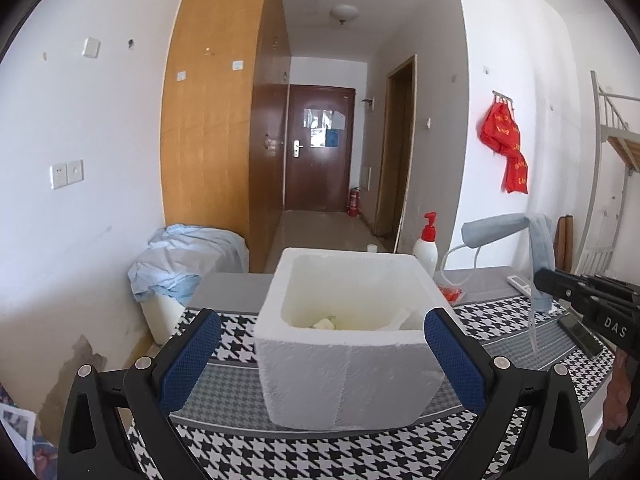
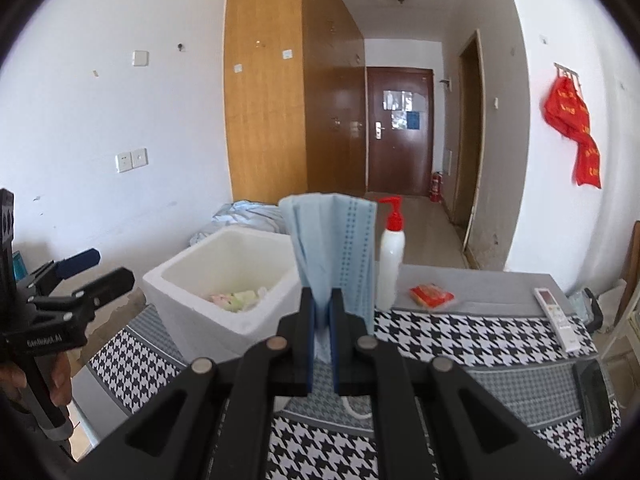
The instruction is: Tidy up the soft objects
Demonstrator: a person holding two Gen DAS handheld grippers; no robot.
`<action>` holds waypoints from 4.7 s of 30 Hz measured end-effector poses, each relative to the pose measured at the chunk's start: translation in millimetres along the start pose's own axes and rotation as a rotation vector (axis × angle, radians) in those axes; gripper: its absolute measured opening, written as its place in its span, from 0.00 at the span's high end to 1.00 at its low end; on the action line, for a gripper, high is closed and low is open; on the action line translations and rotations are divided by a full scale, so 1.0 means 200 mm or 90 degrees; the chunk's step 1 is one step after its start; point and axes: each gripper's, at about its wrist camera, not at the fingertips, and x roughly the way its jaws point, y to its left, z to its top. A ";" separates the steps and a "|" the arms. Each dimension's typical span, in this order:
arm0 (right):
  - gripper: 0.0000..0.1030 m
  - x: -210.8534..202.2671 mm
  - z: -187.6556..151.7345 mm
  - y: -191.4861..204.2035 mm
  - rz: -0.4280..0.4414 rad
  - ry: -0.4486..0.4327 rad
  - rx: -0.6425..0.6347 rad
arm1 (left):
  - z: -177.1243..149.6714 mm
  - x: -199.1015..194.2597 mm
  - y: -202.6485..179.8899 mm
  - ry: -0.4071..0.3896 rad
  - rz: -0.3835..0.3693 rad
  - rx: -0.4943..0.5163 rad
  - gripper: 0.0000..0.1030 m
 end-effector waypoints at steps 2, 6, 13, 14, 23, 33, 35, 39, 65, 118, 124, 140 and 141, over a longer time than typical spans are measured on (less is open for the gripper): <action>0.91 0.02 0.02 0.02 0.008 -0.002 -0.005 | 0.00 0.00 0.01 0.000 0.007 -0.001 0.01; 0.91 0.04 0.05 0.05 0.024 -0.004 -0.014 | -0.02 -0.01 0.01 0.005 0.017 -0.010 0.01; 0.91 0.09 0.08 0.09 0.061 -0.006 -0.034 | -0.07 0.00 0.00 0.022 0.051 -0.008 0.01; 0.91 0.11 0.08 0.10 0.064 -0.003 -0.039 | -0.07 -0.01 0.01 0.021 0.053 -0.011 0.01; 0.91 0.17 0.12 0.20 0.091 0.001 -0.050 | -0.12 -0.05 0.10 0.024 0.079 -0.029 0.01; 0.91 0.31 0.15 0.30 0.110 0.031 -0.049 | -0.16 -0.09 0.18 0.018 0.089 -0.050 0.01; 0.91 0.34 0.15 0.31 0.109 0.041 -0.051 | -0.17 -0.09 0.19 0.016 0.094 -0.050 0.01; 0.91 0.40 0.15 0.34 0.109 0.061 -0.053 | -0.18 -0.09 0.20 0.015 0.094 -0.057 0.01; 0.11 0.52 0.14 0.36 0.101 0.102 -0.031 | -0.20 -0.08 0.23 0.027 0.090 -0.046 0.01; 0.02 -0.41 -0.21 -0.05 -0.017 -0.048 0.056 | -0.12 -0.29 -0.30 -0.009 -0.035 0.020 0.01; 0.02 -0.46 -0.26 -0.05 -0.021 -0.057 0.070 | -0.13 -0.32 -0.32 -0.019 -0.048 0.027 0.01; 0.02 -0.46 -0.37 0.01 -0.030 -0.087 0.041 | -0.26 -0.41 -0.26 -0.104 -0.022 0.000 0.01; 0.02 -0.46 -0.37 0.02 -0.028 -0.090 0.041 | -0.27 -0.41 -0.26 -0.109 -0.018 0.000 0.01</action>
